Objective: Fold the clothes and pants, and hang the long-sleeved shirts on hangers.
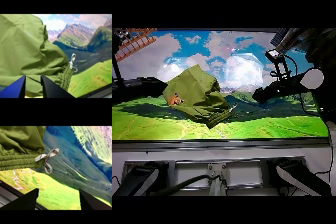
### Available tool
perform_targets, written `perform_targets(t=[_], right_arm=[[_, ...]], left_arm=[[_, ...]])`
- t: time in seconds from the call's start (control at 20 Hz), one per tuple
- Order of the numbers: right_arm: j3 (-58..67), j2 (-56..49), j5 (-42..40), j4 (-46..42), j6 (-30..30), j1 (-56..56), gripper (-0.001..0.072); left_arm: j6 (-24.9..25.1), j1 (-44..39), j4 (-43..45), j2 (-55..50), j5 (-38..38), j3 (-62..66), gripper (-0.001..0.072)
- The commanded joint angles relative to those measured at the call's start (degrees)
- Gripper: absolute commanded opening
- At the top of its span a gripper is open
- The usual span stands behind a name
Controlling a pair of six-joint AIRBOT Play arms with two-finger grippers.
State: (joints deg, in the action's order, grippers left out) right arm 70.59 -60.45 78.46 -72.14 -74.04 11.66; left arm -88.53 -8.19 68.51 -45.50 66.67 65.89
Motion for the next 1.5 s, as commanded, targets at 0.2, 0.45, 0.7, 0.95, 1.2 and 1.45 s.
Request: perform_targets(t=[0.2, 0.45, 0.7, 0.95, 1.2, 1.45], right_arm=[[0.0, -0.04, -0.07, 0.11, -0.02, 0.07, 0.057], [0.0, -0.04, -6.73, -0.04, -0.02, 0.07, 0.057], [0.0, -0.04, -7.96, 0.07, -0.02, 0.07, 0.057], [0.0, -0.04, -13.07, 0.9, -0.11, 0.07, 0.057], [-0.07, -2.34, -11.91, 8.72, -3.04, 3.06, 0.0578], [0.39, -12.44, -19.39, 7.5, -3.08, 21.64, 0.071]], left_arm=[[0.02, 0.07, 0.07, -0.07, -1.57, 0.07, 0.0193], [0.0, 0.07, 2.58, 0.02, 1.86, 0.07, 0.0193], [0.02, 0.07, 3.54, 0.07, 2.95, 0.04, 0.0192], [-0.79, 0.07, 6.54, 3.63, -0.33, -6.73, 0.012], [-12.74, 0.11, 17.77, 11.32, -4.22, -21.86, 0.0166], [-21.68, 2.43, 30.75, 15.1, -4.57, -27.63, 0.0232]])
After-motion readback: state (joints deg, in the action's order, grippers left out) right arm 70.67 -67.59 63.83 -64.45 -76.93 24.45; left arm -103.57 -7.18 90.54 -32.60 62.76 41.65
